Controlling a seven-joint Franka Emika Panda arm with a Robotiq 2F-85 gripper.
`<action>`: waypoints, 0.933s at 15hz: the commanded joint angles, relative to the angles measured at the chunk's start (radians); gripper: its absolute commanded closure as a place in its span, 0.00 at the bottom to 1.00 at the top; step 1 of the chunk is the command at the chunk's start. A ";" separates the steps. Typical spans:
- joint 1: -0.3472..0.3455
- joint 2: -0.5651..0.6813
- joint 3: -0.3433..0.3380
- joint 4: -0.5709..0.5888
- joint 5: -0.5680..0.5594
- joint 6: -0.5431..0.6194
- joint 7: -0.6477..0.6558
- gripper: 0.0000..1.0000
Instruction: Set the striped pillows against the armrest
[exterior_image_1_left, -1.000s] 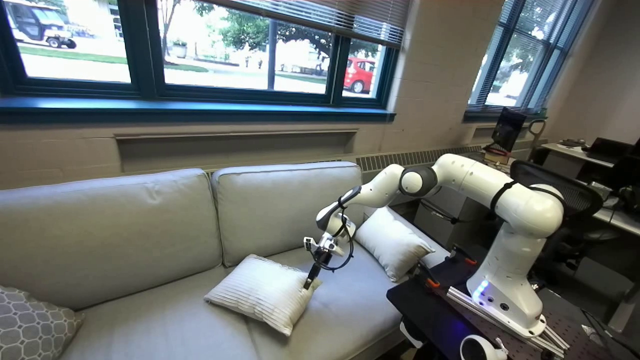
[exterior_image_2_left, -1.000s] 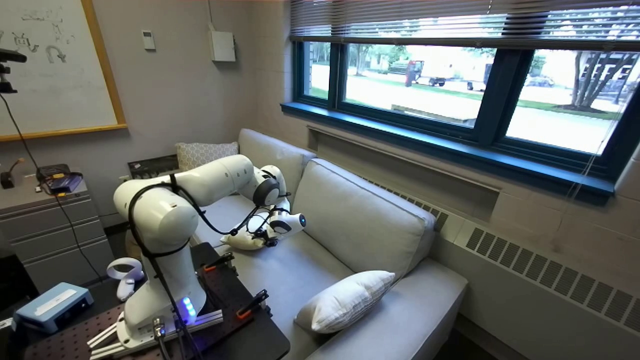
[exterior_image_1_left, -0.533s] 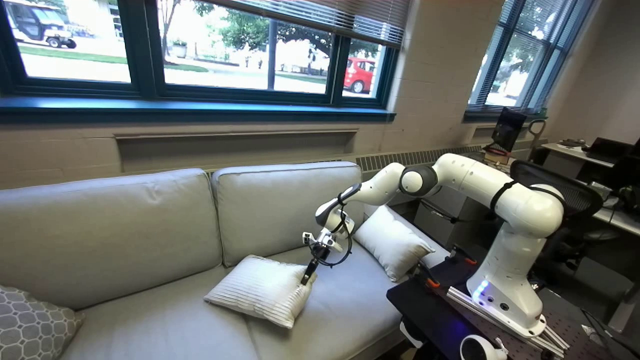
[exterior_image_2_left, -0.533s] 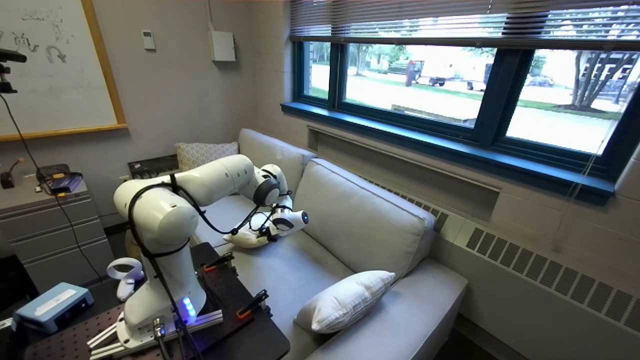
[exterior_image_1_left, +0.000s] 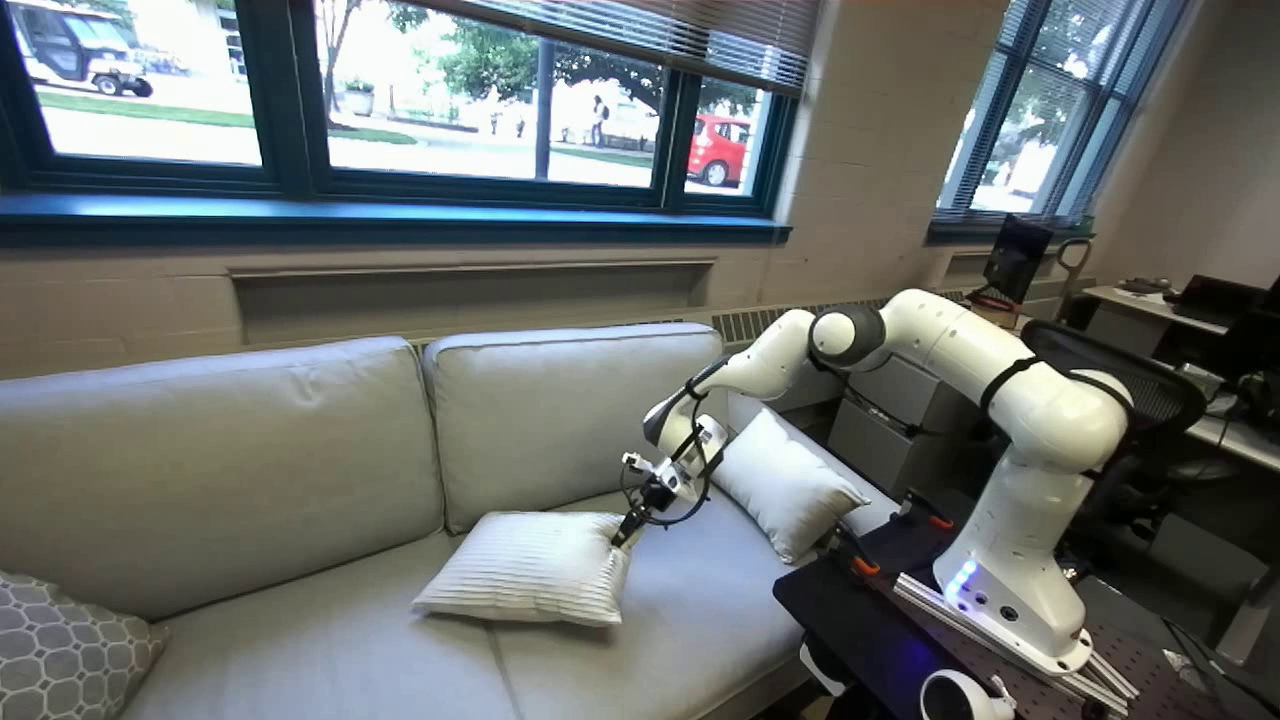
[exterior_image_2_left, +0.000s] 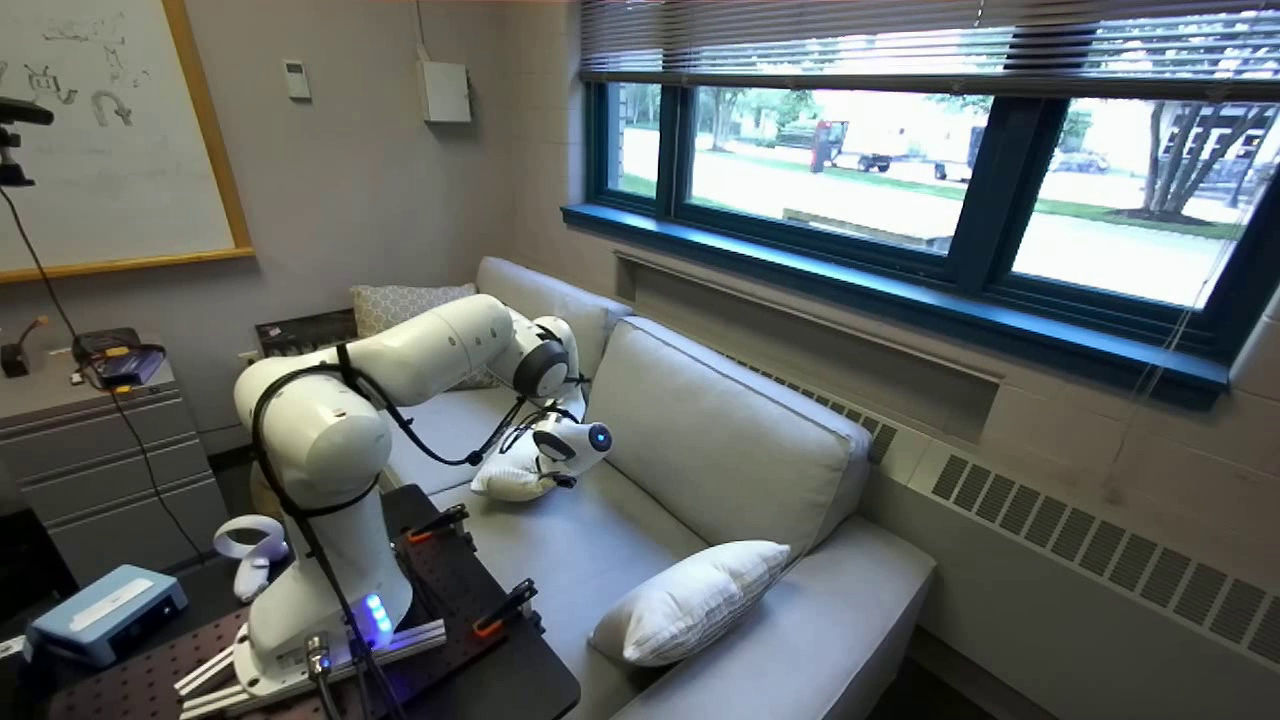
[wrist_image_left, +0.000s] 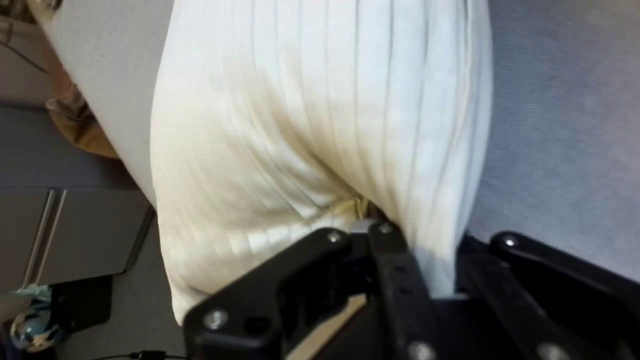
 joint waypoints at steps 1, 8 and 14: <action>-0.107 -0.123 0.138 -0.233 0.203 0.257 -0.258 0.91; -0.356 -0.085 0.485 -0.225 0.362 0.809 -0.596 0.90; -0.323 -0.227 0.315 -0.251 0.085 0.772 -0.140 0.90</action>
